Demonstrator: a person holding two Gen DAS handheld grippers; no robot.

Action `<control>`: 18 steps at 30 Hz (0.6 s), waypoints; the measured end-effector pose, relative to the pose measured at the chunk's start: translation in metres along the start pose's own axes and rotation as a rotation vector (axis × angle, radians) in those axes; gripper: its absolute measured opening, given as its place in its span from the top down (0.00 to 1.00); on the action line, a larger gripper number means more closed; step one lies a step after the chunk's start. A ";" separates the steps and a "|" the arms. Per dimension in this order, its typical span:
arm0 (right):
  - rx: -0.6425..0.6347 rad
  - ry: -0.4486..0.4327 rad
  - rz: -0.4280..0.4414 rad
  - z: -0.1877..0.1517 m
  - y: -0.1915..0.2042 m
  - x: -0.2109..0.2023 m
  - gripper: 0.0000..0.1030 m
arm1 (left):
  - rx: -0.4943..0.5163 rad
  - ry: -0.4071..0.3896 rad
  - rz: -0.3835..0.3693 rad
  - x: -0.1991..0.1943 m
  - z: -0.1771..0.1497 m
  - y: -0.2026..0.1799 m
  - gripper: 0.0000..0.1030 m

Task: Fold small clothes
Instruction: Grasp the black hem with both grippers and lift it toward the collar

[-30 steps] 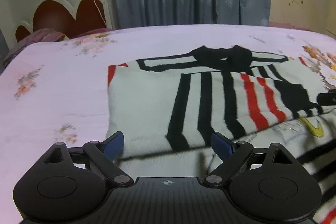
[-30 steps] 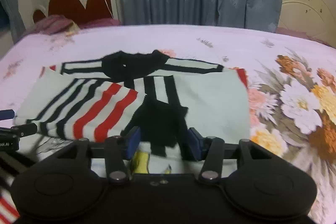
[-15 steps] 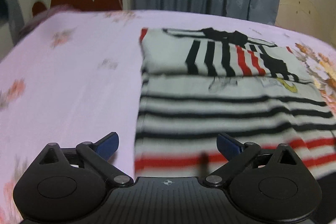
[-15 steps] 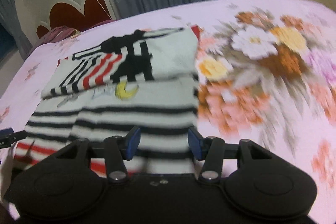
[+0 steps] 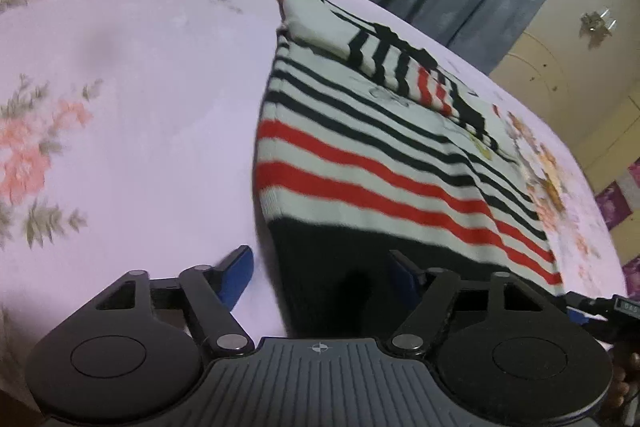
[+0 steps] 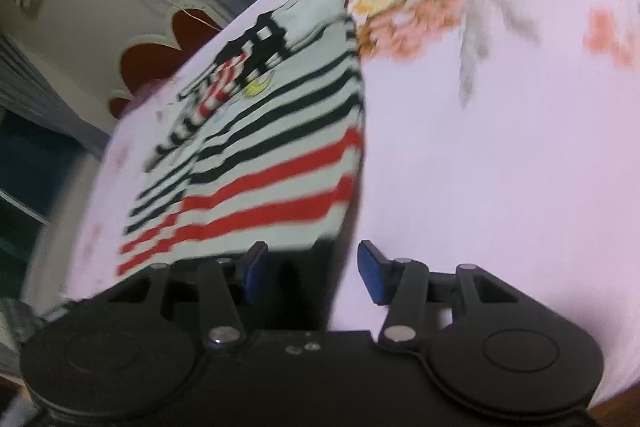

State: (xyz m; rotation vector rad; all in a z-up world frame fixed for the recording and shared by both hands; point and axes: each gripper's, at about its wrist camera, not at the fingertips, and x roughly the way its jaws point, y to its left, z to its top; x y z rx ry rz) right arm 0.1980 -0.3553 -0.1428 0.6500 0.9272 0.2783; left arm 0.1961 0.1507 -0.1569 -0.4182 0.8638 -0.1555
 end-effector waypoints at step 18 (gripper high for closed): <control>0.027 0.075 0.138 -0.013 0.006 0.018 0.71 | -0.198 0.024 -0.232 0.013 -0.011 0.021 0.48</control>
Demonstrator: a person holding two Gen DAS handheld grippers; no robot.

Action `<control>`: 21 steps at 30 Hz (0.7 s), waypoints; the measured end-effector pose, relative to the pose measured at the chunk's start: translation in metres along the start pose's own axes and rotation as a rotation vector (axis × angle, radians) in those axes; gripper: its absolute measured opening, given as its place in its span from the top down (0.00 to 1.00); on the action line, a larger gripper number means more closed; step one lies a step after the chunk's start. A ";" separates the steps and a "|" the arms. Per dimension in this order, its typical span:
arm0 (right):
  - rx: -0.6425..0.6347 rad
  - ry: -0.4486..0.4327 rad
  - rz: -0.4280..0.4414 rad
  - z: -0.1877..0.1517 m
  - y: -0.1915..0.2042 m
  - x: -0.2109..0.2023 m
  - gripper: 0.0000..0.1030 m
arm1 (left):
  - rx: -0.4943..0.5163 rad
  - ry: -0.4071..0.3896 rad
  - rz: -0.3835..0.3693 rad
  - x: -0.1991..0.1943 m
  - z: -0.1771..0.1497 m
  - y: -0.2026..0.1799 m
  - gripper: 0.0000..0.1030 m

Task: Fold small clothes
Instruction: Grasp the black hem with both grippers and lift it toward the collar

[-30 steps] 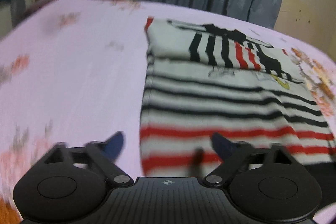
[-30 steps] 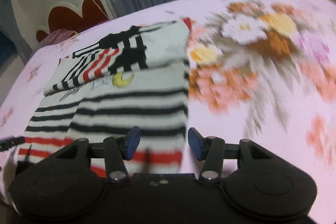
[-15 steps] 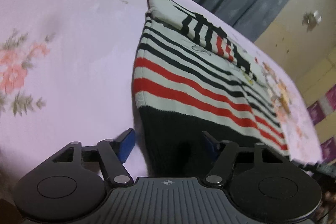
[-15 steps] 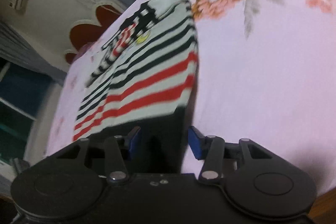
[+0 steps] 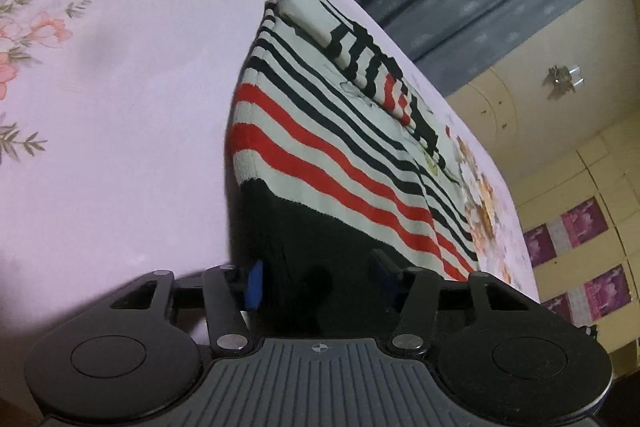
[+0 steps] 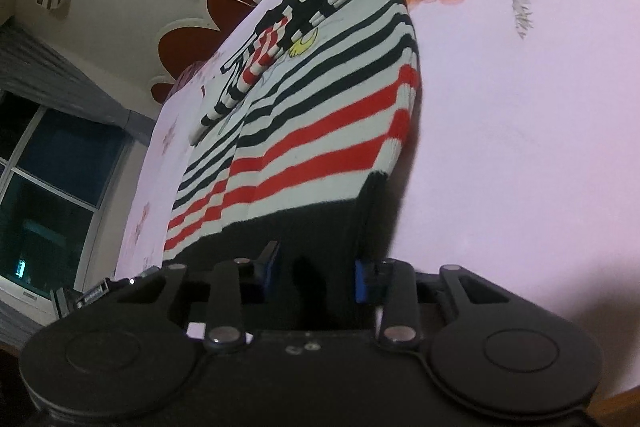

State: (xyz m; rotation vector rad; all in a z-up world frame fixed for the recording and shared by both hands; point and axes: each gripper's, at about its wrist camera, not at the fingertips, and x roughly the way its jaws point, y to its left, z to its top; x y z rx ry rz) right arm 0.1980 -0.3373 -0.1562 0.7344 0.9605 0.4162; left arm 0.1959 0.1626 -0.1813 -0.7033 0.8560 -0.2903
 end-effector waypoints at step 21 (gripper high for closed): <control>-0.111 -0.171 0.005 0.036 0.013 -0.029 0.95 | -0.016 -0.205 0.069 -0.012 0.012 -0.024 0.95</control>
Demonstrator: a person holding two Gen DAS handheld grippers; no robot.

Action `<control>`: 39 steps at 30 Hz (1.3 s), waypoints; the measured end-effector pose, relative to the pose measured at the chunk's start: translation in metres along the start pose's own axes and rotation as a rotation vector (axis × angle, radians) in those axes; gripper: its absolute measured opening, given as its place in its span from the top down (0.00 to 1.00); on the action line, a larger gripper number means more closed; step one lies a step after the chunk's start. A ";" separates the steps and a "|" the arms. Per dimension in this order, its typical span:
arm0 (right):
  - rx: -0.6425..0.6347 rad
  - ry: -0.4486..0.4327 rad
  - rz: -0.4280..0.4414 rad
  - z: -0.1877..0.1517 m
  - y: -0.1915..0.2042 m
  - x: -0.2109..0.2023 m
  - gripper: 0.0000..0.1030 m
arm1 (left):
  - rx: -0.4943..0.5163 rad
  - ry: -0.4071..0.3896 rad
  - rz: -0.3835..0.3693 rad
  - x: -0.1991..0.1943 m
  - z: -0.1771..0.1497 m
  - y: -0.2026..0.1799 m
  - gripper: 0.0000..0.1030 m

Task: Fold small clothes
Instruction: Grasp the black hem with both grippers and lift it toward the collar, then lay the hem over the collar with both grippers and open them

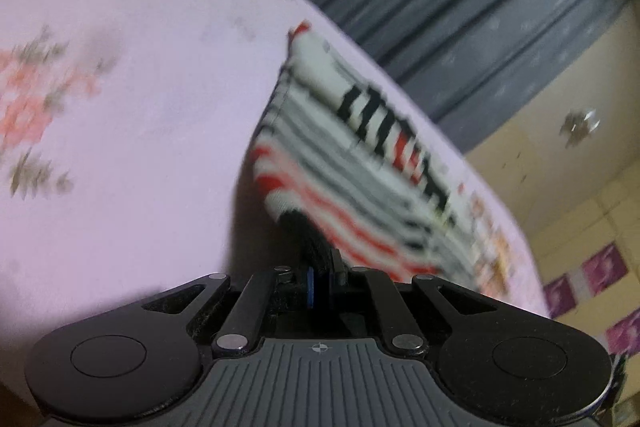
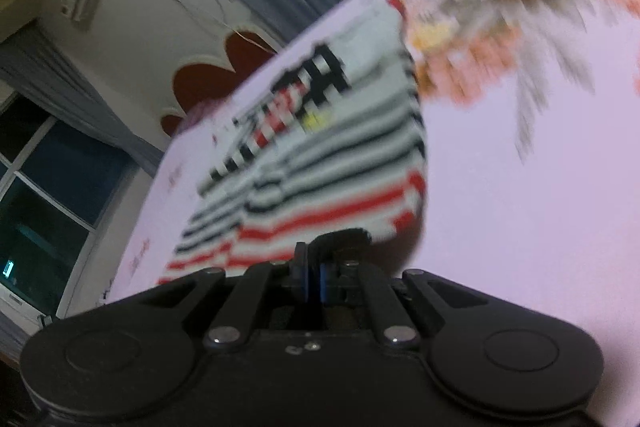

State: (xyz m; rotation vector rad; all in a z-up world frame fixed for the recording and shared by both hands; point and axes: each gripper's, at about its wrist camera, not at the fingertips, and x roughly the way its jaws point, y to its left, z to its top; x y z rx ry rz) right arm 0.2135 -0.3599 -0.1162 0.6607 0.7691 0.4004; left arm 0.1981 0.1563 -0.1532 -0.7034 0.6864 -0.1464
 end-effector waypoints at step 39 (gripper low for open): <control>0.086 -0.143 -0.145 0.268 -0.050 0.234 0.43 | 0.269 0.045 0.011 0.317 0.260 -0.064 0.30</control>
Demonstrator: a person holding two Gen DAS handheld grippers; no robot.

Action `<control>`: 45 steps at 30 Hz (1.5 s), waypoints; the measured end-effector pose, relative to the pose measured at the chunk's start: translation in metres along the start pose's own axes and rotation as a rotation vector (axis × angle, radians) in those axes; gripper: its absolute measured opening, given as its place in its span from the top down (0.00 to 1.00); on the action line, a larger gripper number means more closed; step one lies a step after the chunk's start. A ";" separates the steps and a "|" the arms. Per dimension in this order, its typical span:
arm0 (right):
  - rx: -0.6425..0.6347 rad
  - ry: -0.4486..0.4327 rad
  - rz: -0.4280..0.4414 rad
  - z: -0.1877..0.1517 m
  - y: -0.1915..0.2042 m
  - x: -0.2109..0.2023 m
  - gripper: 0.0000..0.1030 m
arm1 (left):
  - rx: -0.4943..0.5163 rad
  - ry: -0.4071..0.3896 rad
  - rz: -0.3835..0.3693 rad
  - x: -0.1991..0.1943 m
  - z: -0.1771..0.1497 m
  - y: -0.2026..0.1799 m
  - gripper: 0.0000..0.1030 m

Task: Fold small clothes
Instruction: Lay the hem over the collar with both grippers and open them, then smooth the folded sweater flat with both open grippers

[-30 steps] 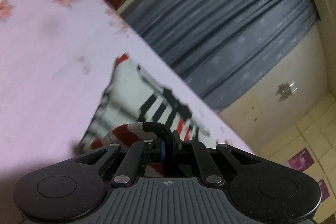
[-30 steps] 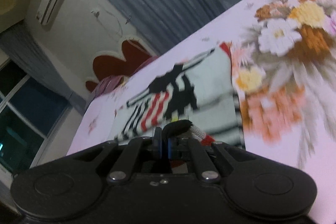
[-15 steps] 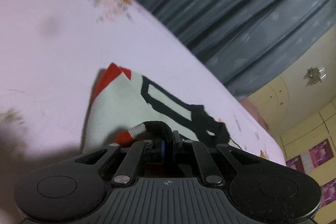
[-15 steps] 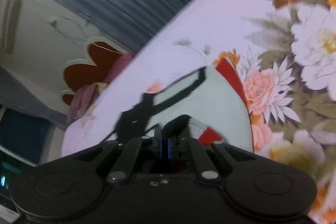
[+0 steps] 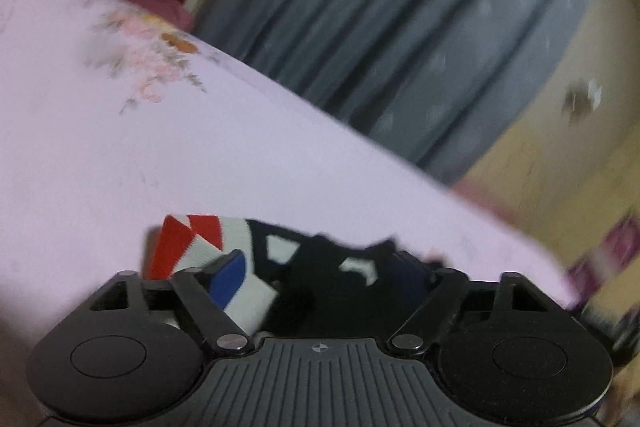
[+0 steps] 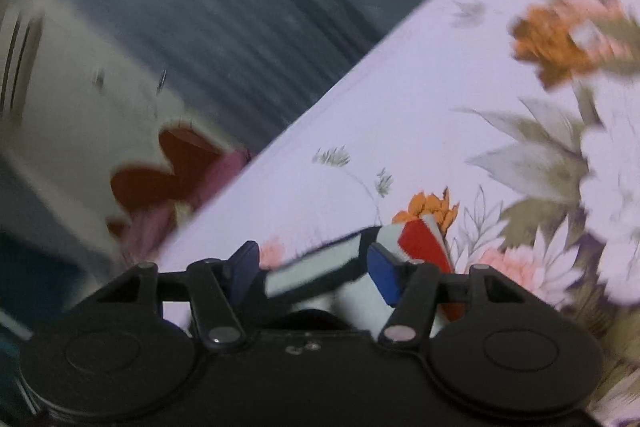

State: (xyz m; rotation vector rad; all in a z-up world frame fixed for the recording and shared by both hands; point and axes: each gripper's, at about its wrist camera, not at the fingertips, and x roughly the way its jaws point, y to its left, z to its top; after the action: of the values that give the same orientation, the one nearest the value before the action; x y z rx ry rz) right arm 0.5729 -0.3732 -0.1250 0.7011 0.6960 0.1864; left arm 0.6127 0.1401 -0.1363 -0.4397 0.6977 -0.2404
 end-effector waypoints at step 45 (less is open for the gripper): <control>-0.627 0.077 -0.413 -0.056 0.063 0.049 0.63 | 0.499 0.029 0.290 0.013 -0.050 -0.069 0.32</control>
State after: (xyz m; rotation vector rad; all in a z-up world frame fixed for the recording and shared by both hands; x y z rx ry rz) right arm 0.5782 -0.2774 -0.1408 -0.0544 0.7869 0.0433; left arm 0.5843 0.0592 -0.1451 0.1421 0.6926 -0.1388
